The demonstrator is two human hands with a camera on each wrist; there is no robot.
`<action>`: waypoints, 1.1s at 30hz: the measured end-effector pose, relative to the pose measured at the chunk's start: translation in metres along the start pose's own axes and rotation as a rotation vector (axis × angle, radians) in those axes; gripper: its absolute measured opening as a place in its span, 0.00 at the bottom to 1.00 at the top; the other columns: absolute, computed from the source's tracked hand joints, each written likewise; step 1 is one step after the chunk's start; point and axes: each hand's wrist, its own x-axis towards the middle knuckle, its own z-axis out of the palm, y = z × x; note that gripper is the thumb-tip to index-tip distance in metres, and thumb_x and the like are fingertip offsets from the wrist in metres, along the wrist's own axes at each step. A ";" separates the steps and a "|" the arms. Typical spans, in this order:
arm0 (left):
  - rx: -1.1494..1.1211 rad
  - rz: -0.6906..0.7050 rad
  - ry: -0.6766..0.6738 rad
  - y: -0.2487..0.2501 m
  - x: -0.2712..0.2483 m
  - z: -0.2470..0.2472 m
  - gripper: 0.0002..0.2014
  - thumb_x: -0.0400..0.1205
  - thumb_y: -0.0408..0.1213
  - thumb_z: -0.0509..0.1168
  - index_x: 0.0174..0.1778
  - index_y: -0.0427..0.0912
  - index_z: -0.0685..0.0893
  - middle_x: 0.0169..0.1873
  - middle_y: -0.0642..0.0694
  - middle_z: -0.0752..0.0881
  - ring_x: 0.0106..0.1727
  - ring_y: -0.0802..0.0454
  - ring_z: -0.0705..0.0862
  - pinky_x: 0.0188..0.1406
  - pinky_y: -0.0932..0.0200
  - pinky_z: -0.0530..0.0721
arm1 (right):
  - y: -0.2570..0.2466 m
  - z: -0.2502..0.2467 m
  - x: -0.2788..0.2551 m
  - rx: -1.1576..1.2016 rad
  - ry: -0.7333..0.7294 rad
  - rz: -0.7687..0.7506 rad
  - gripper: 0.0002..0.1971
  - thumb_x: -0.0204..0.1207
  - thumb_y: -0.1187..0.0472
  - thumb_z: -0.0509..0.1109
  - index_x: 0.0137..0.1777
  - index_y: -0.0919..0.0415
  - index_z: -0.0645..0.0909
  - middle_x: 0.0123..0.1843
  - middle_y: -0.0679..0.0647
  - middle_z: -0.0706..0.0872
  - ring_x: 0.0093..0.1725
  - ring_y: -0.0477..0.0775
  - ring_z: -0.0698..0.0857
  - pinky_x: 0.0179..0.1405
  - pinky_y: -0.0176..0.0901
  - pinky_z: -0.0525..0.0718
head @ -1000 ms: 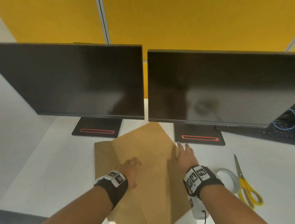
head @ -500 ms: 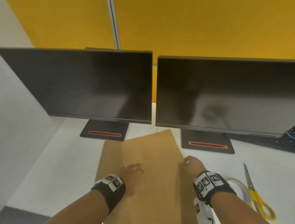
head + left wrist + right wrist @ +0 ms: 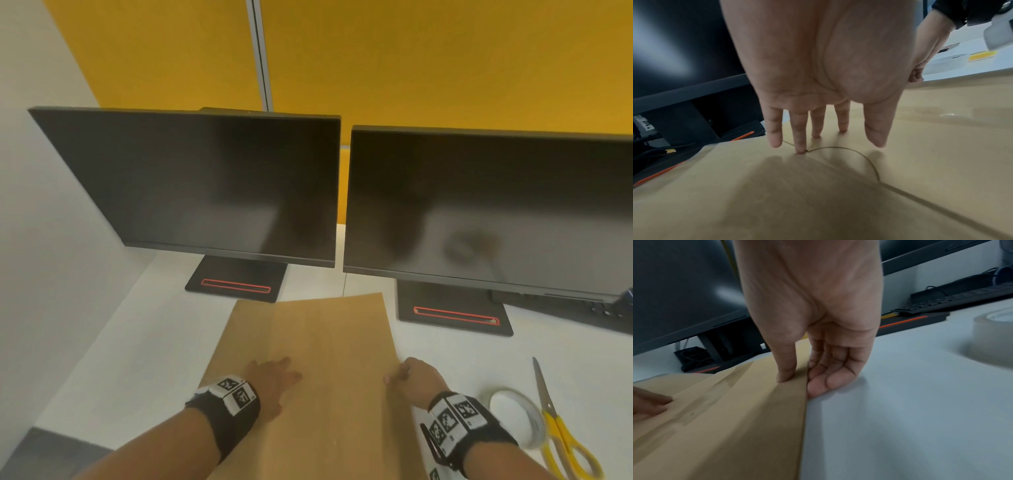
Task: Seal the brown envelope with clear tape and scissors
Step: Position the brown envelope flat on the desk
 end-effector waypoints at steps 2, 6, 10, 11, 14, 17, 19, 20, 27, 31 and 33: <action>-0.036 -0.051 0.015 -0.002 -0.002 0.003 0.34 0.84 0.45 0.60 0.84 0.52 0.49 0.85 0.45 0.43 0.83 0.42 0.58 0.79 0.40 0.58 | -0.004 0.004 -0.005 0.002 -0.038 0.009 0.12 0.74 0.46 0.70 0.40 0.52 0.73 0.47 0.49 0.84 0.45 0.51 0.83 0.44 0.38 0.79; -0.137 -0.138 0.066 -0.001 -0.002 0.012 0.37 0.83 0.55 0.57 0.84 0.49 0.47 0.85 0.46 0.45 0.82 0.40 0.58 0.78 0.41 0.62 | -0.014 0.016 -0.019 0.089 -0.183 0.041 0.17 0.72 0.49 0.74 0.49 0.63 0.81 0.38 0.54 0.88 0.32 0.52 0.88 0.26 0.37 0.85; -0.165 -0.135 0.058 0.003 -0.005 0.025 0.45 0.79 0.58 0.63 0.84 0.50 0.43 0.84 0.44 0.40 0.84 0.37 0.48 0.80 0.38 0.56 | -0.017 0.020 -0.030 -0.072 -0.310 0.018 0.24 0.67 0.42 0.75 0.48 0.64 0.80 0.27 0.50 0.83 0.23 0.47 0.83 0.24 0.36 0.81; -0.165 -0.123 0.063 0.004 -0.007 0.027 0.47 0.78 0.57 0.65 0.84 0.50 0.43 0.84 0.43 0.39 0.84 0.37 0.46 0.80 0.38 0.55 | -0.017 0.019 -0.029 -0.150 -0.289 -0.010 0.27 0.67 0.38 0.73 0.50 0.63 0.80 0.31 0.49 0.83 0.24 0.45 0.81 0.27 0.35 0.80; -0.167 -0.073 0.072 0.006 -0.012 0.032 0.49 0.77 0.56 0.67 0.84 0.52 0.41 0.84 0.45 0.36 0.85 0.40 0.42 0.81 0.40 0.51 | -0.021 0.010 -0.020 -0.322 -0.131 -0.127 0.28 0.69 0.33 0.64 0.58 0.54 0.82 0.53 0.50 0.86 0.46 0.49 0.86 0.48 0.40 0.81; -0.138 -0.031 0.076 0.011 -0.011 0.034 0.49 0.76 0.56 0.68 0.84 0.54 0.41 0.84 0.46 0.36 0.85 0.41 0.41 0.81 0.39 0.50 | -0.035 -0.008 -0.012 -0.272 0.016 -0.200 0.17 0.76 0.43 0.65 0.56 0.54 0.78 0.58 0.52 0.80 0.59 0.55 0.82 0.56 0.44 0.79; -0.126 -0.019 0.075 0.017 -0.009 0.034 0.49 0.76 0.55 0.69 0.84 0.55 0.42 0.84 0.46 0.37 0.85 0.40 0.41 0.81 0.38 0.48 | -0.043 -0.014 -0.002 -0.263 0.057 -0.259 0.18 0.77 0.46 0.65 0.62 0.54 0.75 0.61 0.53 0.75 0.62 0.56 0.79 0.60 0.47 0.79; -0.121 -0.012 0.075 0.018 -0.008 0.033 0.49 0.76 0.54 0.69 0.84 0.55 0.42 0.84 0.46 0.37 0.84 0.40 0.41 0.81 0.38 0.47 | -0.045 -0.014 0.004 -0.248 0.061 -0.272 0.22 0.77 0.47 0.65 0.69 0.53 0.72 0.67 0.53 0.73 0.66 0.56 0.76 0.63 0.49 0.79; -0.106 0.007 0.055 0.024 0.005 0.023 0.49 0.75 0.46 0.69 0.83 0.59 0.41 0.83 0.48 0.33 0.84 0.46 0.36 0.81 0.40 0.39 | -0.040 0.004 0.025 -0.252 0.023 -0.235 0.41 0.74 0.39 0.66 0.82 0.50 0.54 0.80 0.54 0.63 0.77 0.58 0.66 0.73 0.53 0.72; -0.117 0.008 0.098 0.031 0.005 0.022 0.42 0.78 0.47 0.63 0.82 0.61 0.43 0.83 0.48 0.34 0.84 0.46 0.36 0.80 0.40 0.40 | -0.035 0.008 0.019 -0.226 0.066 -0.217 0.32 0.74 0.41 0.66 0.76 0.49 0.64 0.69 0.53 0.72 0.69 0.56 0.72 0.66 0.51 0.77; -0.133 0.020 0.124 0.032 0.005 0.024 0.39 0.80 0.53 0.60 0.82 0.62 0.44 0.84 0.48 0.35 0.84 0.45 0.37 0.81 0.38 0.42 | -0.027 0.007 0.013 -0.184 0.028 -0.172 0.28 0.75 0.45 0.67 0.73 0.49 0.66 0.67 0.54 0.74 0.67 0.57 0.76 0.64 0.50 0.78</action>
